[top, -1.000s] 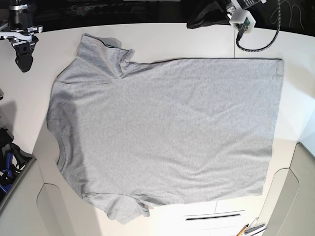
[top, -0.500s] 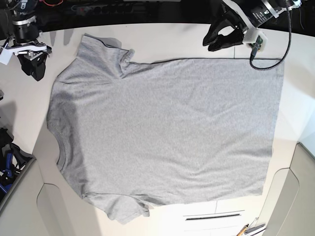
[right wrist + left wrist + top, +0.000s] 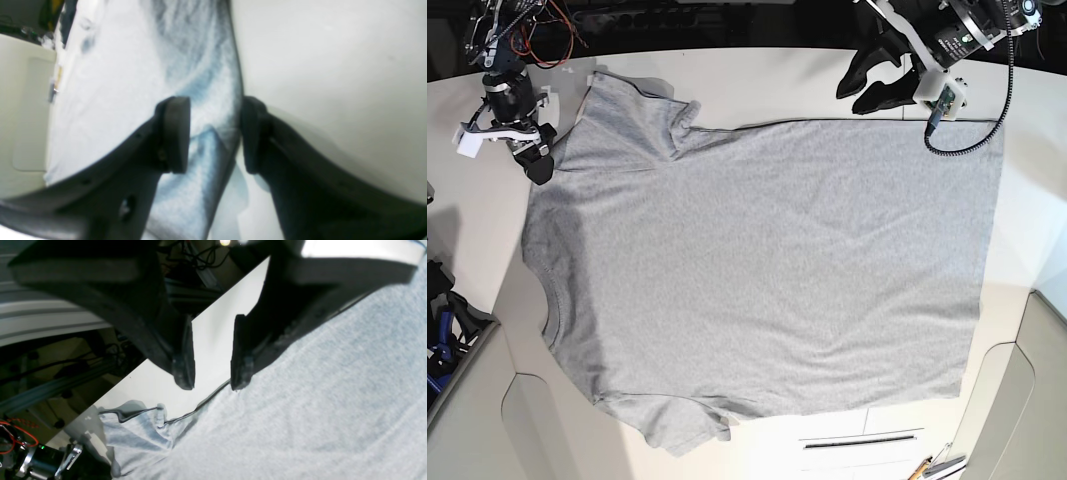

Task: Fold the T-shirt properly
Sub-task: 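Move both grippers down to the shirt's hem corners and grasp them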

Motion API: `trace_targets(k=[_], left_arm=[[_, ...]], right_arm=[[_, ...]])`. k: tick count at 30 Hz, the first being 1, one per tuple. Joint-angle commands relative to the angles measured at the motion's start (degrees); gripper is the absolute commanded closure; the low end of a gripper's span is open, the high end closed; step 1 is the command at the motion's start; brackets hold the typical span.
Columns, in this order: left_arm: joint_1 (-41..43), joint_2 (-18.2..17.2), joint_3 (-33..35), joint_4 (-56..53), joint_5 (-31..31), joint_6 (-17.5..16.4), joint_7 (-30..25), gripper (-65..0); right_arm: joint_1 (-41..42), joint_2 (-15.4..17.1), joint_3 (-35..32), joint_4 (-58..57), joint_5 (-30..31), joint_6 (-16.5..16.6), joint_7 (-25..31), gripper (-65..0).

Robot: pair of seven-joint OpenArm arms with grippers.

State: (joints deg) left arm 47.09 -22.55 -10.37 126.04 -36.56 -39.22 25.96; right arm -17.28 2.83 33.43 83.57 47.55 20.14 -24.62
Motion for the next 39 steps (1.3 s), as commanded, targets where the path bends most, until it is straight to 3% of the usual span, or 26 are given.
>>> trace_targets(k=[1, 7, 12, 13, 18, 21, 26, 32, 39], left_arm=[[0.39, -0.31, -0.26, 0.98, -0.94, -0.78, -0.83, -21.8], [0.37, -0.31, -1.11, 0.98, -0.96, 1.7, -0.26, -23.7], [0.37, -0.31, -5.81, 0.98, -1.25, 5.66, 1.9, -27.0], [0.37, -0.28, -7.21, 0.98, -1.97, 6.01, 2.62, -27.0], [0.2, 0.39, -15.56, 0.94, -6.51, 7.34, 6.14, -27.1], [-2.38, 2.75, -21.79, -0.37, -7.76, 9.35, 8.44, -27.1], [-9.75, 5.42, -30.51, -9.84, -15.02, 8.74, 12.79, -27.1], [-15.34, 5.4, -32.5, -25.57, -19.06, 8.15, 15.43, -32.9], [-17.59, 5.38, -32.5, -35.67, -21.57, 8.15, 16.02, -33.0]], right_arm=[[-0.04, 0.46, -0.42, 0.52, 0.92, 0.68, 0.33, -25.5], [-0.04, 0.44, -4.55, 0.52, 0.83, 0.66, 0.42, -23.7], [-0.04, 0.46, -5.33, 0.52, -0.61, 0.68, 1.05, -1.3], [-0.04, 0.46, -5.33, 0.52, -0.9, 0.68, 1.05, 0.0], [-0.07, 0.48, -5.33, 0.52, -1.29, 0.7, 0.85, 0.0], [-0.04, 0.48, -5.33, 0.52, -1.25, 0.72, 0.79, 0.0], [-0.07, 0.46, -5.33, 0.52, -1.25, 0.72, 0.81, 0.0], [-0.07, 0.48, -5.33, 0.52, -1.25, 0.7, 0.81, 0.0], [-0.04, 0.48, -5.33, 0.52, -1.25, 0.72, 0.81, 0.0]])
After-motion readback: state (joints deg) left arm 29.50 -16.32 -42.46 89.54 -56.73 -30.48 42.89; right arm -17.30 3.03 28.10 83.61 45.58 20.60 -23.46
